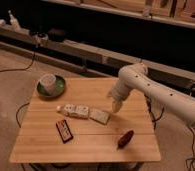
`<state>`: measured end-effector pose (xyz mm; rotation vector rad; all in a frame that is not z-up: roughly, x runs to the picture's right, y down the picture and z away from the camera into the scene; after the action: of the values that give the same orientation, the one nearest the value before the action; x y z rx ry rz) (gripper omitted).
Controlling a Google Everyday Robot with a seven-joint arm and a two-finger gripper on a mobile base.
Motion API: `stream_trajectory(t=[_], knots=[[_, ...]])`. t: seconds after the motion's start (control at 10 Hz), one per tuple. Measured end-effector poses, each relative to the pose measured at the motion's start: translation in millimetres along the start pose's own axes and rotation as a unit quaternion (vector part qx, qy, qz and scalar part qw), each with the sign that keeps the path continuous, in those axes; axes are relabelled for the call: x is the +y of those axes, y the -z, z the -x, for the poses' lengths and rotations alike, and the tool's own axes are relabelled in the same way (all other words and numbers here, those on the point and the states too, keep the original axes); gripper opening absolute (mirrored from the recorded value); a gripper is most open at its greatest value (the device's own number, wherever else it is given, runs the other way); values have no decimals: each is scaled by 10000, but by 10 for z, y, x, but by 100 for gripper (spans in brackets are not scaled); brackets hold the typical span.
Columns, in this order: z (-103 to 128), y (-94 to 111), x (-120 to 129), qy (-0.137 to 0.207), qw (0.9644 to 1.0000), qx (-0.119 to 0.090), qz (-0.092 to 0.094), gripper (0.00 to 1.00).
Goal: Wipe the white sponge on the table
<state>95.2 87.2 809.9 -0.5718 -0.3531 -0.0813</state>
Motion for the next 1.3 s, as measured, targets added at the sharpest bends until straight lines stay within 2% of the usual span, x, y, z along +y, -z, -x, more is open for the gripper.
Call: stream_trajectory(t=[0.3, 0.9, 1.0, 1.2, 1.3], knots=[[148, -174, -28, 112, 9995, -283, 53, 65], [154, -170, -29, 118, 9995, -286, 51, 65], [185, -190, -17, 152, 9993, -345, 61, 65], [287, -350, 14, 265, 9984, -477, 166, 65], [320, -450, 22, 320, 9981, -472, 236, 65]])
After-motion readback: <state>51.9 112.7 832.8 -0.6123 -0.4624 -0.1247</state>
